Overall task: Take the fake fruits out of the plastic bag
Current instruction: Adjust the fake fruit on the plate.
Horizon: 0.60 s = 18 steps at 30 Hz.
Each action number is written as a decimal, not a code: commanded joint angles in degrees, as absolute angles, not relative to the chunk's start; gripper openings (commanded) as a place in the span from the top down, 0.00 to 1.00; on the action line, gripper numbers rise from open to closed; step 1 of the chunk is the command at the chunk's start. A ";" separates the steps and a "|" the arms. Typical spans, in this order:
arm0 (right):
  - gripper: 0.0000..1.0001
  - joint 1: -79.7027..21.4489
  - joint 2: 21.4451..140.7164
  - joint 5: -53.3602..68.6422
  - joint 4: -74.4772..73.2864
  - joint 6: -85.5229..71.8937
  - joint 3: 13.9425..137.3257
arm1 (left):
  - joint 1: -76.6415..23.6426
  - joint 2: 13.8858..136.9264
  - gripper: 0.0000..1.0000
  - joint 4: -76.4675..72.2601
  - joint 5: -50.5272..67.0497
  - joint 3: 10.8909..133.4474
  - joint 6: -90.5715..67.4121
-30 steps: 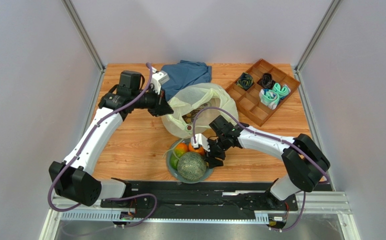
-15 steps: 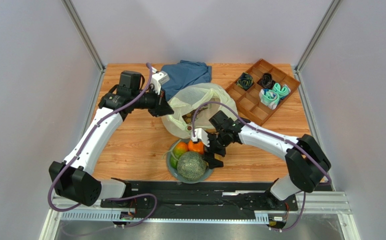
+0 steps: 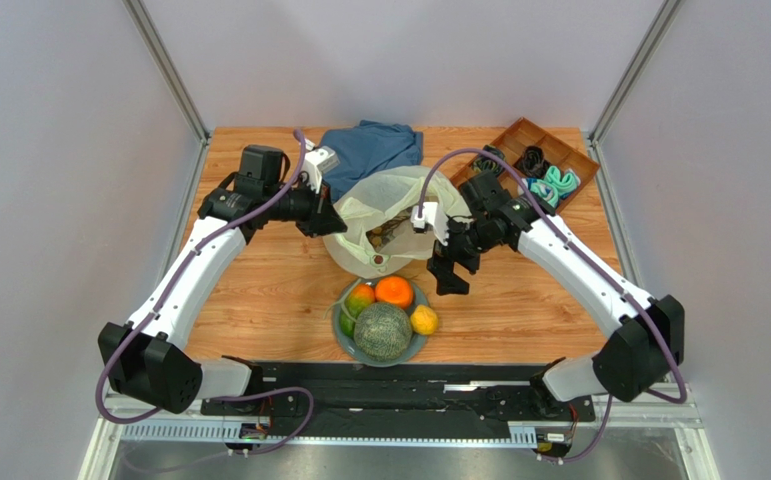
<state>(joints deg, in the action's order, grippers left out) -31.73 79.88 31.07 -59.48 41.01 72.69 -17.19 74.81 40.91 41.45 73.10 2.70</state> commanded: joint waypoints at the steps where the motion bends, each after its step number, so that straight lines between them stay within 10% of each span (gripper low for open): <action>1: 0.19 -31.64 86.21 36.19 -65.57 37.89 78.91 | -16.96 71.81 1.00 40.60 42.01 72.34 4.31; 7: 0.83 -32.34 88.59 36.84 -68.18 46.81 75.68 | -16.88 70.93 1.00 41.13 41.84 71.89 4.66; 18: 0.92 -35.33 95.09 35.86 -63.81 50.89 65.74 | -16.52 71.46 1.00 41.57 41.49 72.07 4.83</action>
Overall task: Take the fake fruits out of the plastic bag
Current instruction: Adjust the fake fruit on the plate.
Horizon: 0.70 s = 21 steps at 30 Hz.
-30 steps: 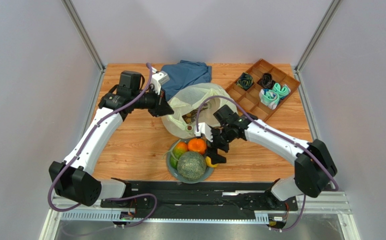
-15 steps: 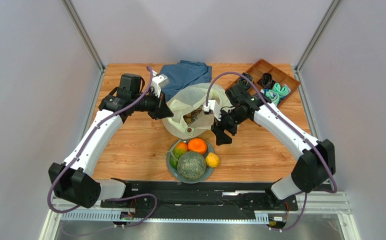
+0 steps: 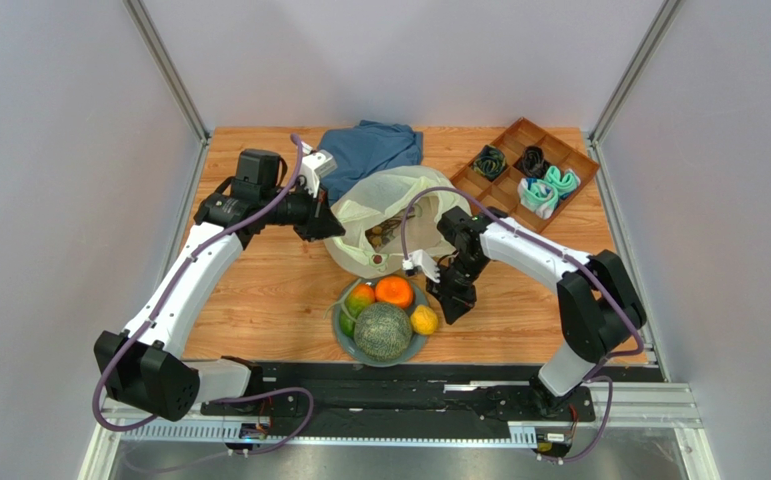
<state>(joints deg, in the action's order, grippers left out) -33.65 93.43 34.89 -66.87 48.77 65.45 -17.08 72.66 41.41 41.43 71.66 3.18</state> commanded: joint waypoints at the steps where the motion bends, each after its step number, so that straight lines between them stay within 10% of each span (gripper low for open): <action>1: 0.92 -35.59 96.92 36.47 -63.63 50.80 66.18 | -16.26 71.46 1.00 41.66 41.40 72.07 5.01; 21: 0.80 -34.11 93.81 34.54 -70.92 50.27 76.28 | -15.03 70.58 1.00 42.36 41.57 70.93 4.83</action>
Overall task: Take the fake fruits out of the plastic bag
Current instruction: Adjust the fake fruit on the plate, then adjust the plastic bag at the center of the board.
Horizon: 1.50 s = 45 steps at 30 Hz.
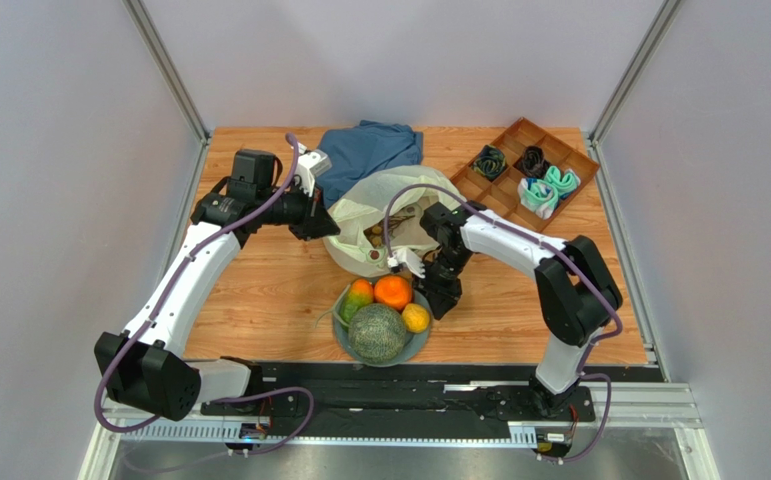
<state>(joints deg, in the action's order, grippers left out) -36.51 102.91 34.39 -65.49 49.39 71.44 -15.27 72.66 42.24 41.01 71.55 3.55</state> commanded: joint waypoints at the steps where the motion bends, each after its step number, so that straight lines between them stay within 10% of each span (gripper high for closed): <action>1: 0.79 -33.58 92.65 34.98 -71.88 49.93 77.59 | -15.03 70.49 1.00 42.36 41.40 70.58 5.01; 8: 0.61 -29.27 89.21 37.27 -61.13 35.28 90.08 | -15.03 69.00 1.00 44.12 40.96 69.87 8.17; 16: 0.74 -29.35 104.05 30.33 -48.52 30.50 92.37 | -15.03 68.20 1.00 47.90 39.90 70.93 13.44; 26: 0.62 -31.82 90.88 18.04 -36.66 21.18 71.10 | -15.03 68.29 1.00 53.17 34.28 71.10 25.22; 33: 0.37 -30.23 103.60 26.62 -42.43 24.60 89.51 | -15.03 70.31 1.00 53.44 33.93 71.27 25.66; 45: 0.41 -28.92 116.81 24.87 -56.42 46.12 106.88 | -15.03 73.39 1.00 54.84 31.99 75.32 25.93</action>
<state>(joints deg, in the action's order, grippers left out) -29.89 118.08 25.71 -50.98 34.26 104.86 -15.27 72.95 54.06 32.14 71.81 23.97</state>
